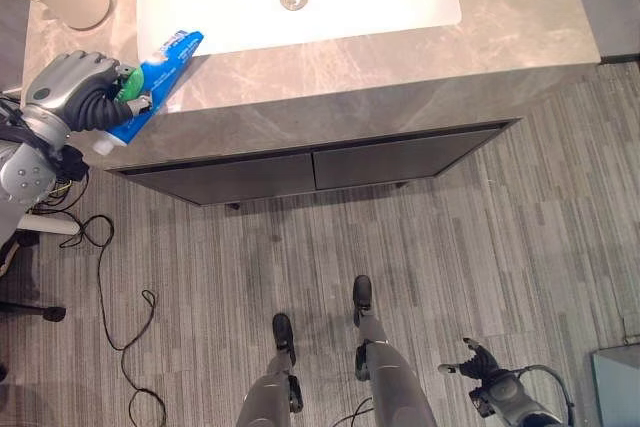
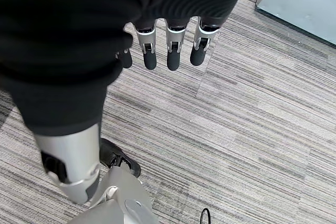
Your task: Put brush and paste in cup on sink, flatten towel.
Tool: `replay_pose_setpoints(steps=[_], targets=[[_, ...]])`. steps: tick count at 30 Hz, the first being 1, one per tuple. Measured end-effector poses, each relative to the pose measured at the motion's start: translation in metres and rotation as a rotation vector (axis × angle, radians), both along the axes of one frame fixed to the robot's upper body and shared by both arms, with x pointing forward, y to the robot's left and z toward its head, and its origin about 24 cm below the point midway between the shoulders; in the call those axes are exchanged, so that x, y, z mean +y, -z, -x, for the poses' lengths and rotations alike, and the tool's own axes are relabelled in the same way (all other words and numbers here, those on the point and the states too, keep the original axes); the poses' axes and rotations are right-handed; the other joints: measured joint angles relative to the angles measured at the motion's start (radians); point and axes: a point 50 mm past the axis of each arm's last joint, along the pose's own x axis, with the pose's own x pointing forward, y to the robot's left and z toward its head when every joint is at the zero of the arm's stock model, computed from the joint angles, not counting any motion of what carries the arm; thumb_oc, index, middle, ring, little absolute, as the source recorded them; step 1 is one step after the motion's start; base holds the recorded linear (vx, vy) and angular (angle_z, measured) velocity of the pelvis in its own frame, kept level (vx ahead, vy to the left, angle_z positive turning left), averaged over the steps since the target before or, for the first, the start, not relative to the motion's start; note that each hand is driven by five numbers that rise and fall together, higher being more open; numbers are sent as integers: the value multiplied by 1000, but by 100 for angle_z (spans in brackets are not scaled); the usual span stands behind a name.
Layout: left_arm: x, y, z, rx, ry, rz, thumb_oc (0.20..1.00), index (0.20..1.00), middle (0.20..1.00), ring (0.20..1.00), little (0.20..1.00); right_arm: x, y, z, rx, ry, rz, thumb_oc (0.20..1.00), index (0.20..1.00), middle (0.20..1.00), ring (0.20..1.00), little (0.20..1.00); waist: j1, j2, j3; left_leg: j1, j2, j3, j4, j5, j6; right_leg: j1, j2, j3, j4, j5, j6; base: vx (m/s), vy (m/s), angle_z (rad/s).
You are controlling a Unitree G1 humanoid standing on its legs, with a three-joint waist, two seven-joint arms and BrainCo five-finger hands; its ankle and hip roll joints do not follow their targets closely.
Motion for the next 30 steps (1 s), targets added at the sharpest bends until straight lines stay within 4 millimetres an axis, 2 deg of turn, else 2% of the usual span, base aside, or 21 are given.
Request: replay_pose_setpoints(steps=[9,15,22,29,30], targets=[[3,7,1,2,-18,-44,200,200,200,200,200,-5,-1,1,-8,37,1,1000,1000,1000,1000,1000,1,6,4,23,1,1,0,0,0,22,2,1,0,3,-3,0,0,0],[5,18,1,33,-41,-132,200,200,200,200,200,-16,0,11,16,109,11,1000,1000,1000,1000,1000,5,7,5,68,3,1,0,0,-1,68,3,0,0,-1,-1,5,-1,0],[3,17,1,-9,-43,-190,200,200,200,200,200,-37,0,32,64,229,38,1000,1000,1000,1000,1000,5,10,-2,124,4,-1,-4,-5,-5,124,4,0,0,-15,1,23,-13,0],[-10,13,1,-52,-5,-238,200,200,200,200,200,-52,3,61,105,420,20,1000,1000,1000,1000,1000,0,15,-68,162,7,4,-4,-14,-3,159,8,3,0,-19,-2,34,-12,-3],[-14,12,2,-69,11,-264,200,200,200,200,200,-57,2,71,98,495,7,1000,1000,1000,1000,1000,0,13,-99,168,9,9,-5,-19,-3,162,10,8,0,-24,0,39,-11,-11]])
